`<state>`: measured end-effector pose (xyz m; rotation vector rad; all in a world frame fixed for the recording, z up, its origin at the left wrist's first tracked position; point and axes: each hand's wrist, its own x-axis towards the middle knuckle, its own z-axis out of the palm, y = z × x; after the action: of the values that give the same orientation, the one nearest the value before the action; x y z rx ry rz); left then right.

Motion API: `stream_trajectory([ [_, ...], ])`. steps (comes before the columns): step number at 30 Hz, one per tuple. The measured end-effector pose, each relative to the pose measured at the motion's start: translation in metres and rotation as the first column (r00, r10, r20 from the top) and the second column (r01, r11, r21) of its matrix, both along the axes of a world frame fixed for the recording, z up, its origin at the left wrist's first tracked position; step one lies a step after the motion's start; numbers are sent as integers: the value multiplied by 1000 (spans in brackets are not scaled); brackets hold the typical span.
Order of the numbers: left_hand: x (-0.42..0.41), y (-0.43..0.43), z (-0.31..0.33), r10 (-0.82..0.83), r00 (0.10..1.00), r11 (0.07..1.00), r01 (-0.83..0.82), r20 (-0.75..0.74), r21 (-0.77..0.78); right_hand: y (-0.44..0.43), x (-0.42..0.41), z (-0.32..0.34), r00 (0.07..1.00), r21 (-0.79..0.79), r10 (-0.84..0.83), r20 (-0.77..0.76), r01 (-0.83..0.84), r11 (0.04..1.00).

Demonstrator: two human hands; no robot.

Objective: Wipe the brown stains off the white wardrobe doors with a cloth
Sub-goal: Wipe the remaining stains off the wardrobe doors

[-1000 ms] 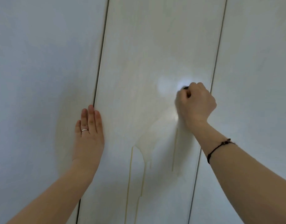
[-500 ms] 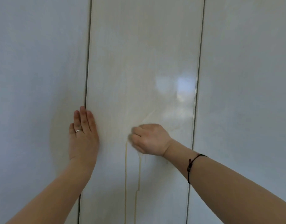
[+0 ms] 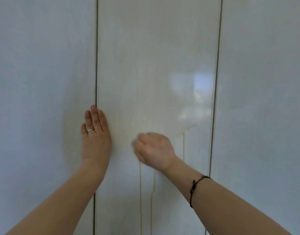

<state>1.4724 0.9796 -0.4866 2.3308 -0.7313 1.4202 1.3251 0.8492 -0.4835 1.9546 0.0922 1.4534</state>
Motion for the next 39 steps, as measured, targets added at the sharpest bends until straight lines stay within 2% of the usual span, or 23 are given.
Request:
stream_trajectory([
  [3,0,0,-1,16,1000,1000,-17,13,18,-16,-16,-6,975,-178,23,-221,-64,982],
  [5,1,0,0,26,999,999,-27,28,32,-22,-24,16,962,-239,-11,-271,-56,969],
  [6,1,0,0,24,999,999,-25,22,35,-23,-27,31,974,-198,-16,-225,-30,980],
  [9,1,2,-1,27,999,999,-27,19,38,-29,-40,69,1000,85,-3,13,2,996],
  [11,1,2,-1,26,999,999,-28,40,32,-33,-50,74,999,158,-39,25,35,987],
  [14,-1,4,1,42,999,998,-43,31,42,-35,-59,45,996,201,-89,3,86,976],
  [16,-1,5,0,22,999,999,-23,43,27,-36,-71,14,992,126,-79,-97,91,988],
  [17,-2,4,0,20,998,999,-21,53,33,-39,-80,2,975,43,-69,-212,80,996],
  [19,-11,10,2,30,999,999,-31,9,40,-38,-98,-5,870,-41,-91,-485,81,996],
  [20,-14,12,3,44,999,998,-44,-1,49,-36,-105,0,824,19,-78,-561,108,994],
  [21,-14,12,5,56,998,997,-58,32,58,-35,-114,16,820,117,-66,-568,160,980],
  [22,-12,11,4,65,996,996,-68,58,59,-39,-119,34,858,205,-54,-510,183,962],
  [23,-13,11,4,61,997,996,-63,55,54,-43,-126,57,922,273,-45,-384,160,948],
  [25,-13,11,3,77,995,995,-81,59,60,-49,-140,107,999,451,7,-50,17,893],
  [26,-13,10,3,91,993,994,-95,74,59,-50,-146,127,995,530,22,99,-71,845],
  [28,-13,9,3,100,992,993,-103,72,51,-52,-147,144,966,608,41,257,-194,769],
  [35,-5,5,0,58,997,997,-60,46,42,-59,-99,80,909,526,-125,399,-116,842],
  [37,-5,5,1,46,999,998,-46,13,47,-55,-84,46,931,460,-128,341,-47,887],
  [39,-6,5,1,36,999,998,-36,14,43,-53,-78,5,973,336,-97,208,22,942],
])
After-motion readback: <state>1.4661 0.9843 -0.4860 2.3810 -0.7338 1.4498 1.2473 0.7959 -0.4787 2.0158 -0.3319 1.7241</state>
